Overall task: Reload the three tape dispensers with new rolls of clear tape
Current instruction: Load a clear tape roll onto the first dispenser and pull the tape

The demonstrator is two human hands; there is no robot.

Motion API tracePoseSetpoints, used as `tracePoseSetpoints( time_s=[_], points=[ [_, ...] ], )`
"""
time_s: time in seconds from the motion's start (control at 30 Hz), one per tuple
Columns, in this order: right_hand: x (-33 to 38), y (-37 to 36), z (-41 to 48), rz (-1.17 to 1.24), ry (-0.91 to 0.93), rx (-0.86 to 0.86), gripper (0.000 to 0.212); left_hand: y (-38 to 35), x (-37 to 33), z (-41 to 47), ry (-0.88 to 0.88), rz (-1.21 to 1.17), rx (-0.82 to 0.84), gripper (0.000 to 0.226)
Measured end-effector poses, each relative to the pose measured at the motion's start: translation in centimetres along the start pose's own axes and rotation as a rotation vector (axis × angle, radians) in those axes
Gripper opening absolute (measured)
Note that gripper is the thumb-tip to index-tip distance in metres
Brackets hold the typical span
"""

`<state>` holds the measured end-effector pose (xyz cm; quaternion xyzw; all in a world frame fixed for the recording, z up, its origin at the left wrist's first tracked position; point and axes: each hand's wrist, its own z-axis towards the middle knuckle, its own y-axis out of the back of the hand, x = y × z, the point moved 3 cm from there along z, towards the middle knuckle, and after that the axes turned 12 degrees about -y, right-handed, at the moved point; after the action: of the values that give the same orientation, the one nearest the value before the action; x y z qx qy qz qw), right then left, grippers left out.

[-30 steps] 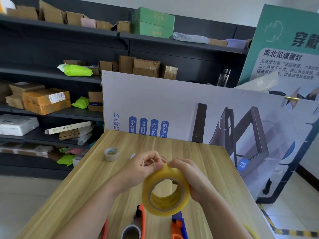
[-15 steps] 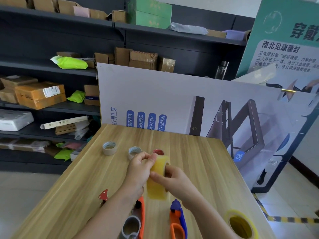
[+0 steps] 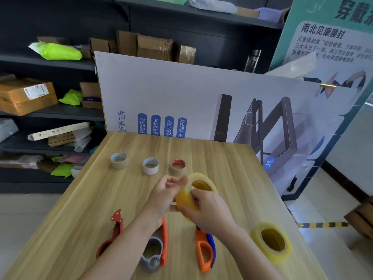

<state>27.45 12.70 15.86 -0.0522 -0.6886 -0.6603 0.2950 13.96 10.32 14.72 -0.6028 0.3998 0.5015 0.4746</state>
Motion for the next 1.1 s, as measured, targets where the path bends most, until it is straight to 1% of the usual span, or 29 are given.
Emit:
tracePoseSetpoints(
  time_s=[0.03, 0.1, 0.17, 0.23, 0.27, 0.33, 0.37, 0.4, 0.43, 0.47, 0.5, 0.6, 0.67, 0.87, 0.97, 1.1],
  points=[
    [-0.1, -0.3, -0.1, -0.031, 0.036, -0.015, 0.027, -0.1, 0.7, 0.1, 0.013, 0.031, -0.012, 0.053],
    [-0.6, -0.9, -0.4, -0.05, 0.077, -0.005, 0.034, -0.2, 2.0, 0.4, 0.046, 0.046, -0.027, 0.043],
    [-1.5, -1.5, -0.4, -0.002, 0.06, 0.074, 0.031, -0.2, 3.4, 0.8, 0.098, 0.0, -0.03, 0.036],
    [-3.1, -2.0, -0.3, 0.145, -0.026, 0.168, 0.028, -0.1, 5.0, 0.9, 0.149, -0.006, -0.041, 0.03],
    [-4.1, -2.1, -0.3, 0.241, -0.093, 0.17, 0.026, -0.1, 5.9, 0.9, 0.177, 0.012, -0.034, 0.029],
    [-6.4, -2.2, 0.2, 0.38, -0.242, 0.066, 0.021, 0.0, 7.6, 1.0, 0.245, 0.066, 0.001, 0.032],
    [-7.7, -2.4, 0.5, 0.385, -0.305, 0.007, 0.021, 0.0, 8.4, 1.0, 0.283, 0.1, 0.021, 0.033],
    [-9.0, -2.7, 0.8, 0.354, -0.358, -0.023, 0.021, 0.1, 9.3, 1.1, 0.317, 0.131, 0.041, 0.033],
    [-10.2, -3.3, 1.1, 0.311, -0.403, -0.017, 0.02, 0.1, 10.2, 1.2, 0.348, 0.158, 0.06, 0.033],
    [-11.4, -4.1, 1.4, 0.266, -0.445, 0.025, 0.018, -0.1, 11.0, 1.3, 0.38, 0.179, 0.075, 0.032],
    [-12.4, -5.0, 1.6, 0.221, -0.483, 0.097, 0.016, -0.2, 11.7, 1.4, 0.414, 0.194, 0.084, 0.032],
    [-15.0, -8.1, 1.5, 0.071, -0.534, 0.336, 0.029, -0.7, 13.8, 1.6, 0.507, 0.232, 0.096, 0.032],
    [-16.2, -9.6, 1.6, 0.028, -0.541, 0.409, 0.031, -0.9, 14.9, 1.9, 0.546, 0.268, 0.103, 0.033],
    [-18.3, -12.2, 2.3, -0.083, -0.543, 0.505, 0.028, -0.9, 16.8, 2.8, 0.582, 0.381, 0.141, 0.033],
    [-18.8, -12.7, 2.7, -0.132, -0.531, 0.548, 0.027, -0.9, 17.1, 3.6, 0.571, 0.462, 0.198, 0.031],
    [-18.8, -12.6, 4.0, -0.27, -0.437, 0.5, 0.029, -0.9, 17.0, 4.9, 0.574, 0.582, 0.267, 0.031]
  ],
)
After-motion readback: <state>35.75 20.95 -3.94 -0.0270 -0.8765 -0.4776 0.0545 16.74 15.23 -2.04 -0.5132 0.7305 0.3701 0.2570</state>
